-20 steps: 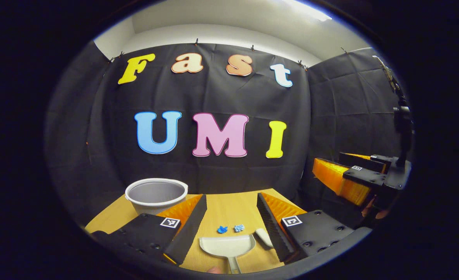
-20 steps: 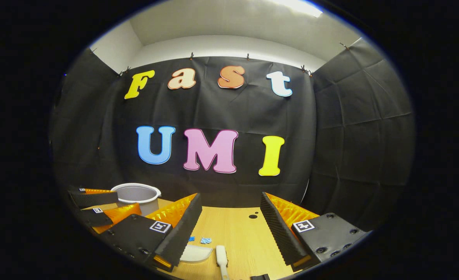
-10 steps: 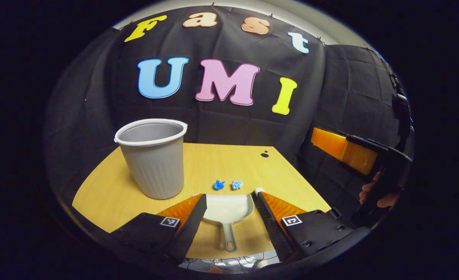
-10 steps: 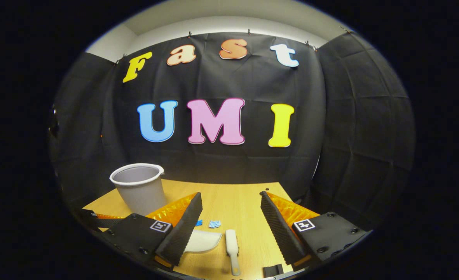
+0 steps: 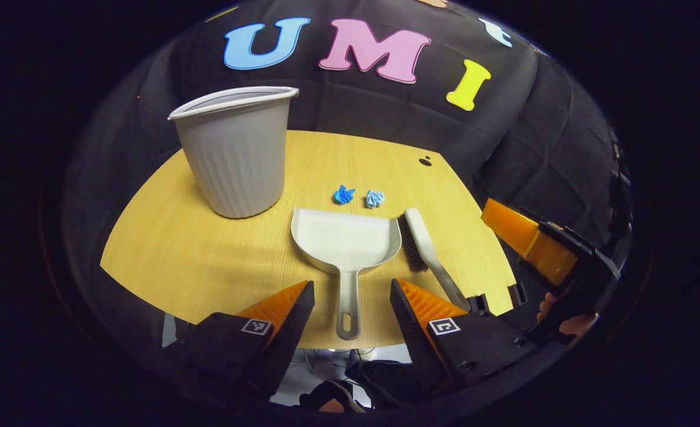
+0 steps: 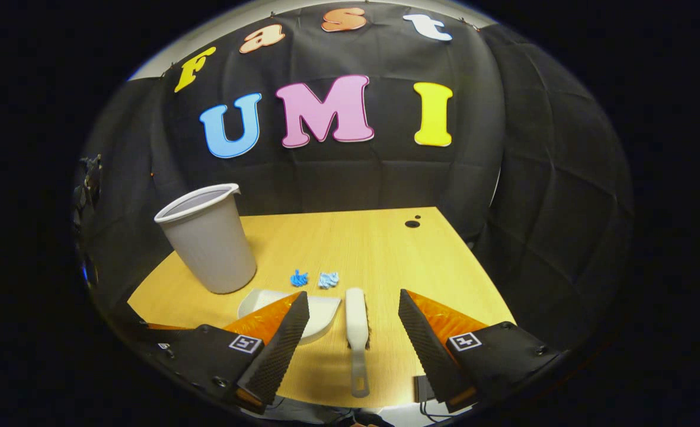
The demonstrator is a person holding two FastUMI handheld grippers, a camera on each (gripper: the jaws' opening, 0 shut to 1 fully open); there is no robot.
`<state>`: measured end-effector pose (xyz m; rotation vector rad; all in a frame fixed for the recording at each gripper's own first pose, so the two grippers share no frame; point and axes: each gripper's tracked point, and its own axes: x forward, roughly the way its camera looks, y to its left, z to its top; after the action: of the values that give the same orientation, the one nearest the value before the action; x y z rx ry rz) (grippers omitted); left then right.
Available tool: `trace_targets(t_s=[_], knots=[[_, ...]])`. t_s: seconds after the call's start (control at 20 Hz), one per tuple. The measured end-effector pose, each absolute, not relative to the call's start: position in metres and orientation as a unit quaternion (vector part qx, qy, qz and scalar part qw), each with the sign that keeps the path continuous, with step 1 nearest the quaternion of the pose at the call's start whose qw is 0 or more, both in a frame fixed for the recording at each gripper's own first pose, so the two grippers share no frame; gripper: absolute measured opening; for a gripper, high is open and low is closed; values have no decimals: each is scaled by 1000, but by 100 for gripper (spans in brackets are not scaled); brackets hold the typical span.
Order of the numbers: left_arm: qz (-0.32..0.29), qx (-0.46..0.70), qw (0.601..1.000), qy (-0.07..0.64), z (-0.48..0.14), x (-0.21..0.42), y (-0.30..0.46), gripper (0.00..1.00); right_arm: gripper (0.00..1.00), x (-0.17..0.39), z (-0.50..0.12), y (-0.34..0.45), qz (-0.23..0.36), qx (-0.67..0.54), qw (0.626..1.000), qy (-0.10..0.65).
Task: Pick up the small broom and dustpan from the desktop, sweep the trash into the dustpan with the broom, and then empty the trash into the garbage bin.
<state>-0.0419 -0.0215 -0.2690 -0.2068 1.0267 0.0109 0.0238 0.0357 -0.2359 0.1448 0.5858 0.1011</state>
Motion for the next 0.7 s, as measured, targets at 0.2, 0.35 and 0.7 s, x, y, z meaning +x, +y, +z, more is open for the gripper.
trace_targets(t_s=[0.2, 0.35, 0.7], knots=[[13, -97, 828, 552, -296, -22, -29, 78, 97, 34, -279, 32, 57, 116, 928, 350], [18, -90, 793, 603, -319, -7, -34, 79, 97, 45, -303, 15, 47, 148, 912, 381], [14, -42, 735, 676, -358, 25, -42, 79, 97, 58, -335, 10, 62, 175, 887, 422]])
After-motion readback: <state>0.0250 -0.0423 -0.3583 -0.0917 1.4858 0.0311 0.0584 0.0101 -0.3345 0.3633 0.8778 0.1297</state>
